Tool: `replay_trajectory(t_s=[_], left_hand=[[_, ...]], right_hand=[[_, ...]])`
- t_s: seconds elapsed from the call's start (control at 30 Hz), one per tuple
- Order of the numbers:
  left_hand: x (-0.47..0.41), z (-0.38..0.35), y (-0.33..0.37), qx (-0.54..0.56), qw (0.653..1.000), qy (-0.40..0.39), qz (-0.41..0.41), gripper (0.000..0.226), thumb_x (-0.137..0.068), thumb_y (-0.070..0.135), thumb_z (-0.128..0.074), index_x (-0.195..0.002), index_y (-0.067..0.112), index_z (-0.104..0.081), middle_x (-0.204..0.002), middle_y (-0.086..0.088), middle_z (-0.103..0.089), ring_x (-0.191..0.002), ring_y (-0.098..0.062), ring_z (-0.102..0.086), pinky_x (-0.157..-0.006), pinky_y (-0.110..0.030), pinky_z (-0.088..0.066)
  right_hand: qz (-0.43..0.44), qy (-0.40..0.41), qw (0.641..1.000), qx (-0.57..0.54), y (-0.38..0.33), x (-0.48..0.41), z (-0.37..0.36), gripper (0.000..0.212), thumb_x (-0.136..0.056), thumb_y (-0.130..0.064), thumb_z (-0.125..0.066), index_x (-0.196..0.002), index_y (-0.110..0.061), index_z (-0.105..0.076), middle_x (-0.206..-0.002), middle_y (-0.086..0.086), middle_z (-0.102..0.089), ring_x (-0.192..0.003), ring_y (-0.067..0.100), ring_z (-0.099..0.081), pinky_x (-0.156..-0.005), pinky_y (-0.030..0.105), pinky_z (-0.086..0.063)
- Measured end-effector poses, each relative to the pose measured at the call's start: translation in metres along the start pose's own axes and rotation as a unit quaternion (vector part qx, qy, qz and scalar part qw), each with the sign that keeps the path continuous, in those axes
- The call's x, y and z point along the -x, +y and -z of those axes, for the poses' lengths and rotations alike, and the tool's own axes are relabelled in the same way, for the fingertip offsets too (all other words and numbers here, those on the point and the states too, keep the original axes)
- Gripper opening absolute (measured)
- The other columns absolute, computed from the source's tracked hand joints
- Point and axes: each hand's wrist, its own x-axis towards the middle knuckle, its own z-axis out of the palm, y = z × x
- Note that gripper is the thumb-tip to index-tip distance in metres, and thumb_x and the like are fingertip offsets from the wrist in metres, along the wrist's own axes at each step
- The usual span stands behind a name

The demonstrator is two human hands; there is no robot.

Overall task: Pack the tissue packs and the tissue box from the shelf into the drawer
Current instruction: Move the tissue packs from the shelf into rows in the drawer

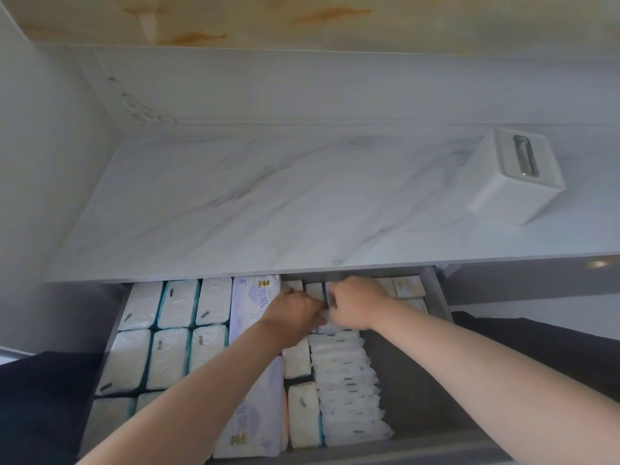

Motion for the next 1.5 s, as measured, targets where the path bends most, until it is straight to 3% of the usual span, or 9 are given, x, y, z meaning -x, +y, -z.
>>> replay_trajectory(t_s=[0.1,0.3,0.37,0.53,0.73,1.03,1.17,1.4,1.5], left_hand=[[0.002,0.006,0.003,0.087,0.995,0.035,0.015,0.029,-0.096,0.039,-0.054,-0.112,0.019,-0.068,-0.105,-0.006,-0.070,-0.099,-0.023,-0.061,-0.086,-0.028,-0.039],[0.024,0.005,0.011,0.052,0.988,0.102,-0.100,0.008,-0.079,0.022,-0.069,-0.077,0.015,-0.066,-0.076,-0.001,-0.062,-0.073,-0.022,-0.060,-0.061,-0.029,-0.049],[0.028,0.003,0.015,-0.016,0.987,0.066,-0.147,0.004,-0.080,0.020,-0.070,-0.082,0.016,-0.072,-0.077,-0.002,-0.064,-0.075,-0.023,-0.062,-0.065,-0.031,-0.052],[0.024,0.003,0.033,-0.067,0.994,-0.080,-0.015,0.034,-0.099,0.031,-0.050,-0.127,0.015,-0.059,-0.118,-0.011,-0.063,-0.108,-0.028,-0.059,-0.090,-0.037,-0.049],[0.021,-0.005,0.046,-0.169,0.980,-0.101,-0.013,0.018,-0.095,0.017,-0.054,-0.109,0.011,-0.064,-0.107,-0.011,-0.067,-0.098,-0.029,-0.061,-0.082,-0.032,-0.041],[0.025,0.020,0.029,0.031,0.994,-0.107,-0.019,0.035,-0.095,0.026,-0.057,-0.130,0.021,-0.059,-0.115,-0.010,-0.063,-0.109,-0.025,-0.056,-0.087,-0.034,-0.046],[0.029,0.017,0.023,0.093,0.995,-0.006,-0.041,0.035,-0.083,0.035,-0.072,-0.114,0.021,-0.067,-0.109,0.001,-0.064,-0.104,-0.016,-0.055,-0.079,-0.028,-0.045],[0.022,0.002,0.020,0.076,0.997,0.012,-0.018,0.025,-0.081,0.031,-0.073,-0.101,0.016,-0.074,-0.110,0.001,-0.058,-0.101,-0.020,-0.057,-0.076,-0.029,-0.046],[0.016,0.003,0.028,0.060,0.998,0.011,-0.007,0.026,-0.079,0.031,-0.071,-0.098,0.014,-0.072,-0.108,-0.001,-0.057,-0.094,-0.024,-0.059,-0.075,-0.030,-0.046]], right_hand=[[0.031,-0.073,0.996,0.035,-0.007,0.010,0.001,0.019,-0.085,-0.032,-0.054,-0.091,-0.015,-0.059,-0.080,0.002,-0.056,-0.075,0.021,-0.057,-0.055,0.027,-0.041],[0.011,0.000,0.999,-0.030,0.004,0.005,-0.019,0.024,-0.093,-0.015,-0.054,-0.113,-0.013,-0.065,-0.106,0.011,-0.067,-0.091,0.028,-0.065,-0.076,0.038,-0.057],[0.013,0.033,0.998,-0.047,0.009,0.005,-0.018,0.025,-0.095,-0.017,-0.055,-0.118,-0.016,-0.063,-0.112,0.011,-0.066,-0.097,0.028,-0.064,-0.079,0.039,-0.056],[0.013,0.077,0.995,-0.059,0.016,0.008,-0.022,0.035,-0.094,-0.026,-0.061,-0.128,-0.020,-0.057,-0.121,0.009,-0.063,-0.107,0.028,-0.060,-0.085,0.038,-0.052],[0.024,0.056,0.995,-0.077,0.022,0.009,-0.029,0.049,-0.086,-0.006,-0.060,-0.132,-0.020,-0.057,-0.128,0.008,-0.059,-0.115,0.029,-0.057,-0.089,0.035,-0.050],[0.044,0.049,0.995,-0.081,0.016,0.006,-0.032,0.039,-0.085,-0.005,-0.063,-0.120,-0.021,-0.068,-0.121,0.002,-0.067,-0.113,0.023,-0.061,-0.088,0.030,-0.049],[0.015,0.026,0.998,-0.061,0.006,0.005,-0.038,0.040,-0.084,0.006,-0.053,-0.110,-0.019,-0.070,-0.105,0.009,-0.069,-0.096,0.029,-0.066,-0.077,0.035,-0.054],[-0.008,-0.019,0.990,-0.141,0.016,0.003,-0.009,0.049,-0.088,-0.022,-0.060,-0.136,-0.025,-0.057,-0.130,0.001,-0.060,-0.115,0.022,-0.059,-0.084,0.028,-0.047],[0.009,-0.010,0.993,-0.114,0.016,0.012,-0.007,0.034,-0.090,-0.026,-0.058,-0.123,-0.022,-0.063,-0.118,0.000,-0.063,-0.106,0.023,-0.060,-0.082,0.032,-0.050]])
